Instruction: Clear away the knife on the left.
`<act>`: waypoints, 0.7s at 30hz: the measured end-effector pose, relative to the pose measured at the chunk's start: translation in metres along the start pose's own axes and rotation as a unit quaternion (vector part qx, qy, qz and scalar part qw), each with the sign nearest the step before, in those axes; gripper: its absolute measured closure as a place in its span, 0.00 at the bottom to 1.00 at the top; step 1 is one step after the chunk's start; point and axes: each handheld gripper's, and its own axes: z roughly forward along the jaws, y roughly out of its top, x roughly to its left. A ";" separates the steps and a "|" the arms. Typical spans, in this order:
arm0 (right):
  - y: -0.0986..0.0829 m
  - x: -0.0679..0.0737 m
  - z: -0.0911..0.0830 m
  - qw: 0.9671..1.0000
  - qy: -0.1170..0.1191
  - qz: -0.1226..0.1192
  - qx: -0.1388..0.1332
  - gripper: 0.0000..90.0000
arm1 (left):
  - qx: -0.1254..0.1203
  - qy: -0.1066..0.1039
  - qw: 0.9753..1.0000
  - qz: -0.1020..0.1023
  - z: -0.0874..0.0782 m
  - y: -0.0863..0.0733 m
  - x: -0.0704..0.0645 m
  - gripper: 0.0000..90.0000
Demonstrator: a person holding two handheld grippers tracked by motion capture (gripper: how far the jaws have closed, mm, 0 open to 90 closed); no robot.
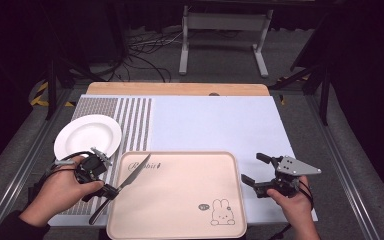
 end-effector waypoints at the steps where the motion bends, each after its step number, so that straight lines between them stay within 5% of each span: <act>1: 0.000 0.000 0.000 1.000 0.000 0.000 0.000 0.07 | 0.000 -0.001 1.000 0.002 0.002 0.001 -0.001 0.89; 21: -0.001 0.000 0.000 1.000 0.000 -0.001 0.003 0.07 | 0.011 -0.024 1.000 0.007 0.035 0.018 -0.006 0.89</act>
